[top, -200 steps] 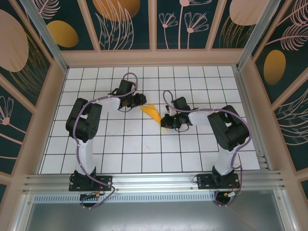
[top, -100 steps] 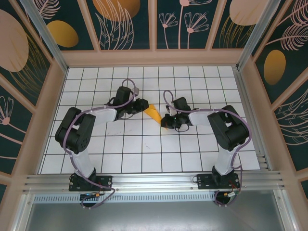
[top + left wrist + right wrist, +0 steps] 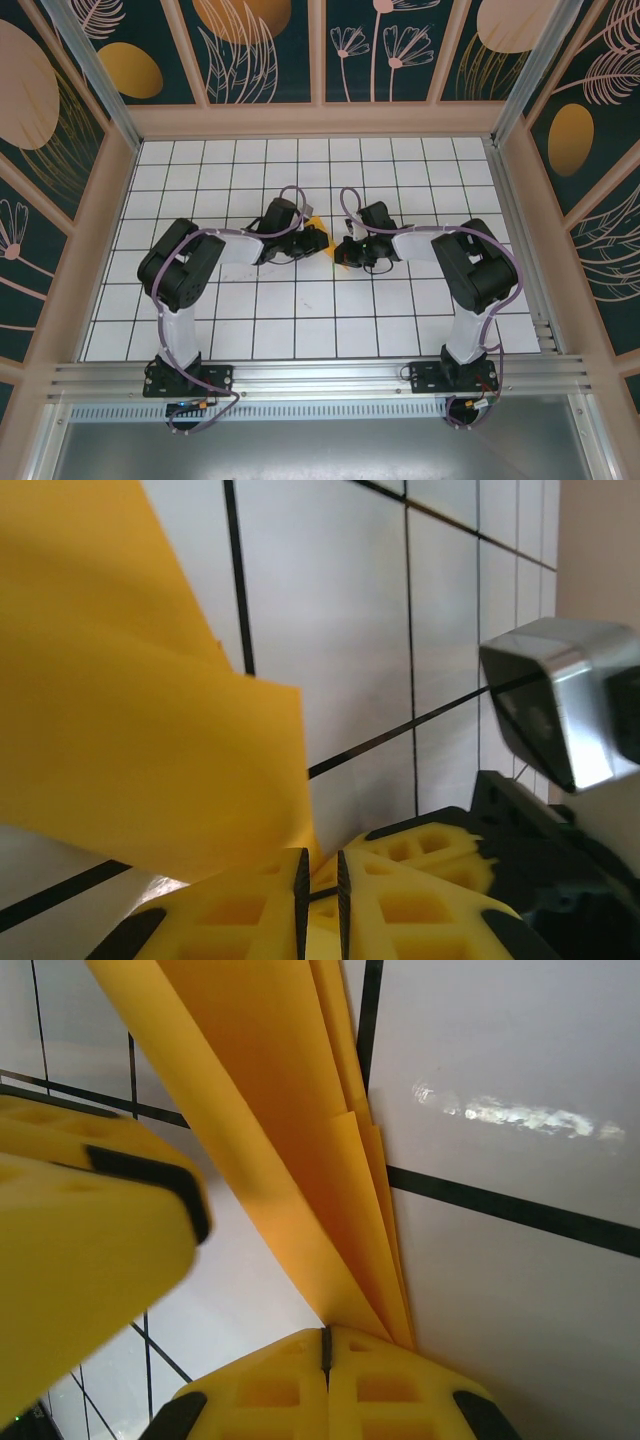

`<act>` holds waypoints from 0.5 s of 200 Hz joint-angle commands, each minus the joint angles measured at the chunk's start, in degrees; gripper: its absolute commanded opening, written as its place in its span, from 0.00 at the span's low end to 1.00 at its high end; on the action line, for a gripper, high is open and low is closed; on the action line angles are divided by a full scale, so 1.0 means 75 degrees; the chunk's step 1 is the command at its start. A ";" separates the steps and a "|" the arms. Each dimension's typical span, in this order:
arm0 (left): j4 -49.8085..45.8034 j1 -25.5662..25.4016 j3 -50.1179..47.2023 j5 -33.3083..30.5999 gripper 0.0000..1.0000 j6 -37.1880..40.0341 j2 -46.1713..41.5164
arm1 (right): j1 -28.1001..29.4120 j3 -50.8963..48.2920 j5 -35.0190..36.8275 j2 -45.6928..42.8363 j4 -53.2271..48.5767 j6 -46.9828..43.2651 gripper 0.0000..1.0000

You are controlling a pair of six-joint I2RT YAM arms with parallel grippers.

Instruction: Fold a paper plane with a square sheet of paper (pick it up from the middle)

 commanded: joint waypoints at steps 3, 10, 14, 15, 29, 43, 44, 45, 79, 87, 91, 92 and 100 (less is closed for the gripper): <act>0.0236 -0.0045 0.0013 0.0121 0.19 -0.0190 0.0207 | -0.0086 -0.0295 0.0633 0.0195 -0.0666 0.0027 0.01; 0.0175 -0.0037 0.0059 0.0088 0.19 -0.0206 0.0252 | -0.0086 -0.0309 0.0633 0.0189 -0.0680 0.0027 0.01; 0.0130 -0.0045 0.0085 0.0066 0.19 -0.0203 0.0270 | -0.0086 -0.0318 0.0644 0.0194 -0.0688 0.0027 0.01; 0.0117 -0.0045 0.0089 0.0054 0.19 -0.0202 0.0275 | -0.0086 -0.0315 0.0644 0.0195 -0.0683 0.0027 0.01; -0.0089 -0.0040 0.0136 -0.0118 0.20 -0.0195 0.0335 | -0.0080 -0.0326 0.0677 0.0183 -0.0700 0.0027 0.01; -0.0331 -0.0043 0.0334 -0.0330 0.21 -0.0146 0.0375 | -0.0086 -0.0335 0.0726 0.0171 -0.0736 0.0015 0.01; -0.0348 -0.0044 0.0348 -0.0355 0.21 -0.0139 0.0380 | -0.0086 -0.0341 0.0726 0.0166 -0.0742 0.0015 0.01; -0.0368 -0.0039 0.0367 -0.0368 0.21 -0.0135 0.0388 | -0.0086 -0.0344 0.0726 0.0169 -0.0745 0.0015 0.01; -0.0720 -0.0039 0.0423 -0.0914 0.24 -0.0062 0.0356 | -0.0086 -0.0359 0.0748 0.0162 -0.0838 -0.0033 0.01; -0.0784 -0.0045 0.0444 -0.1010 0.24 -0.0064 0.0372 | -0.0086 -0.0364 0.0767 0.0178 -0.0868 -0.0042 0.01; -0.0834 -0.0039 0.0450 -0.1070 0.25 -0.0059 0.0382 | -0.0080 -0.0359 0.0779 0.0183 -0.0884 -0.0049 0.01; -0.0857 -0.0042 0.0465 -0.1088 0.25 -0.0054 0.0383 | -0.0083 -0.0358 0.0782 0.0183 -0.0886 -0.0052 0.01; -0.0988 -0.0044 0.0520 -0.1199 0.25 -0.0009 0.0408 | -0.0086 -0.0347 0.0827 0.0198 -0.0948 -0.0067 0.01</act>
